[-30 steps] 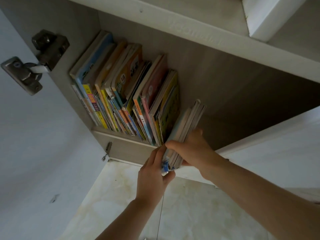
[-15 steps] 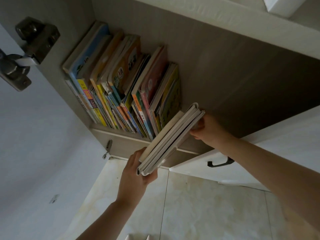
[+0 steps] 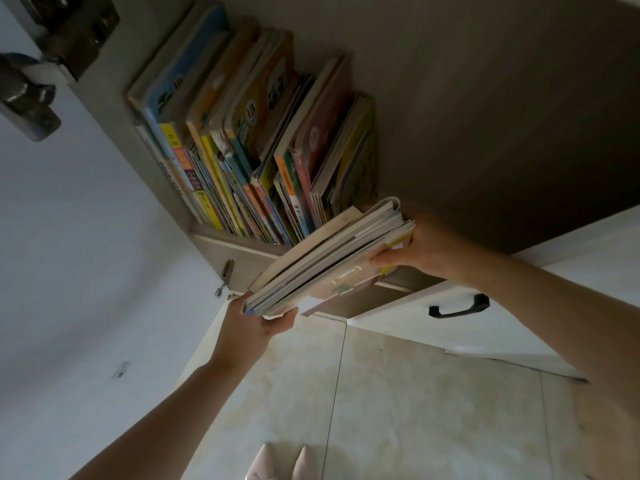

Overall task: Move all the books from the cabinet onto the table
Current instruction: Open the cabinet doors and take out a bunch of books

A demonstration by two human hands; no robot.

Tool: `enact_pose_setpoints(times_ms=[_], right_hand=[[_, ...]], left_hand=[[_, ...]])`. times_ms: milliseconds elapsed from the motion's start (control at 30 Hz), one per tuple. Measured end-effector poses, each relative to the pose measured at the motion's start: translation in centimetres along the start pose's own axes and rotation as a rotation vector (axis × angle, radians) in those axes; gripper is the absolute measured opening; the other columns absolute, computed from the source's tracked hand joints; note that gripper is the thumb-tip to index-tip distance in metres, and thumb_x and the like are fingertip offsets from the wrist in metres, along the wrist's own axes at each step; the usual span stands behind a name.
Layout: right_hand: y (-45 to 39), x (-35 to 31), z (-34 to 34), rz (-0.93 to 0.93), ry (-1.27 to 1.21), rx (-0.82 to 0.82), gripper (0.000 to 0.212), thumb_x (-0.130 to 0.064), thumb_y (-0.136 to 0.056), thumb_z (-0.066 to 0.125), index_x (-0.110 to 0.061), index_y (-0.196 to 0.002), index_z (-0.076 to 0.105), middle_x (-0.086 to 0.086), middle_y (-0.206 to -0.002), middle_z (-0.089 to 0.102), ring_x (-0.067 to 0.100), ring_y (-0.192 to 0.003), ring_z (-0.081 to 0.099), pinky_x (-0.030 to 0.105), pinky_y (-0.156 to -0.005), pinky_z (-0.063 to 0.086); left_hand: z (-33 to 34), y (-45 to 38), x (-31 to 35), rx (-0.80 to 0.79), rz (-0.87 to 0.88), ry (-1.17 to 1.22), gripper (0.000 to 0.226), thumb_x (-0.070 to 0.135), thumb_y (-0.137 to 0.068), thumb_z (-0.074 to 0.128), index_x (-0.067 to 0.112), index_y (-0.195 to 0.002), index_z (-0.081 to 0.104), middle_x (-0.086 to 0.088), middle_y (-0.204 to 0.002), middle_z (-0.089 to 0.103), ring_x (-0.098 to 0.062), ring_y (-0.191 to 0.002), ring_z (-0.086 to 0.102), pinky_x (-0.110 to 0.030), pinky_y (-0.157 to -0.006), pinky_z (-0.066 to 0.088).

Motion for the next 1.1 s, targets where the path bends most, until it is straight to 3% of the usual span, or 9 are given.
enact_pose_setpoints(times_ms=[100,233,400,500,600,733,867,967,1100], right_hand=[[0.2,0.4,0.2,0.04,-0.019,-0.013,0.042,-0.006,-0.075,0.078,-0.02,-0.11,0.059,-0.013,-0.097,0.062,0.0,-0.09,0.059,0.003,-0.07,0.05],[1.4,0.9,0.4,0.069,-0.009,0.005,0.037,-0.011,-0.075,0.078,-0.025,-0.104,0.06,-0.019,-0.092,0.062,-0.005,-0.084,0.06,0.003,-0.074,0.05],[4.2,0.2,0.8,0.133,-0.068,-0.077,0.038,-0.022,-0.077,0.075,-0.034,-0.109,0.057,-0.019,-0.099,0.063,0.001,-0.094,0.061,0.012,-0.076,0.052],[6.2,-1.6,1.3,0.16,-0.153,-0.085,0.039,-0.03,-0.07,0.075,-0.039,-0.104,0.057,-0.015,-0.107,0.065,0.006,-0.102,0.062,0.025,-0.086,0.053],[8.8,-3.8,1.8,0.18,-0.269,-0.094,0.033,-0.031,-0.069,0.072,-0.038,-0.099,0.06,-0.011,-0.104,0.07,0.01,-0.098,0.067,0.031,-0.084,0.058],[12.5,-6.6,3.2,0.238,-0.413,-0.083,0.031,-0.038,-0.072,0.068,-0.03,-0.102,0.066,0.001,-0.099,0.075,0.019,-0.094,0.072,0.046,-0.087,0.057],[18.8,-14.6,6.5,0.242,-0.604,-0.182,0.026,-0.046,-0.079,0.057,-0.029,-0.095,0.069,0.004,-0.097,0.076,0.017,-0.086,0.073,0.034,-0.075,0.059],[20.4,-17.4,6.9,0.219,-0.688,-0.203,0.04,-0.051,-0.078,0.053,-0.024,-0.102,0.07,0.006,-0.101,0.076,0.022,-0.094,0.072,0.039,-0.082,0.056],[20.8,-17.1,6.3,0.18,-0.691,-0.25,0.046,-0.021,-0.074,0.067,-0.021,-0.12,0.061,0.006,-0.108,0.073,0.026,-0.099,0.07,0.042,-0.083,0.055]], left_hand=[[-0.3,-0.2,0.4,-0.014,0.019,0.002,0.038,0.037,-0.073,0.07,0.031,-0.104,0.049,-0.003,-0.078,0.061,-0.008,-0.069,0.058,-0.013,-0.052,0.053],[-0.4,0.2,1.2,-0.077,-0.012,0.111,0.038,0.022,-0.073,0.073,0.021,-0.107,0.055,0.031,-0.087,0.057,0.016,-0.085,0.055,0.002,-0.066,0.045],[-2.4,1.7,2.1,-0.127,-0.119,0.29,0.039,0.025,-0.066,0.071,0.026,-0.104,0.061,0.006,-0.09,0.068,-0.016,-0.087,0.068,-0.033,-0.071,0.062],[-4.7,3.3,3.5,-0.101,-0.271,0.412,0.052,0.028,-0.059,0.074,0.032,-0.109,0.061,0.025,-0.098,0.069,-0.003,-0.097,0.067,-0.015,-0.072,0.057],[-7.2,5.3,5.5,-0.046,-0.441,0.436,0.051,-0.002,-0.068,0.076,0.035,-0.099,0.058,0.033,-0.083,0.069,0.007,-0.085,0.067,-0.01,-0.058,0.053],[-11.0,8.3,8.2,0.058,-0.713,0.728,0.037,-0.015,-0.083,0.058,0.018,-0.097,0.067,0.001,-0.086,0.077,-0.023,-0.079,0.074,-0.032,-0.061,0.06],[-18.9,15.7,15.0,0.233,-0.886,0.902,0.024,-0.007,-0.088,0.054,0.011,-0.095,0.069,-0.01,-0.091,0.077,-0.027,-0.075,0.074,-0.033,-0.056,0.06],[-21.1,17.6,16.6,0.322,-0.9,0.956,0.024,-0.004,-0.088,0.053,0.01,-0.1,0.069,-0.014,-0.096,0.076,-0.03,-0.079,0.074,-0.036,-0.059,0.059],[-19.5,18.8,16.0,0.357,-0.995,0.983,0.022,0.003,-0.089,0.054,0.004,-0.109,0.065,-0.02,-0.1,0.074,-0.036,-0.084,0.072,-0.04,-0.065,0.059]])
Point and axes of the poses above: each hand's wrist, its own y-axis away from the middle knuckle, its own z-axis out of the palm, x = y × z, the point moved 8 cm from there along -y, towards the middle knuckle
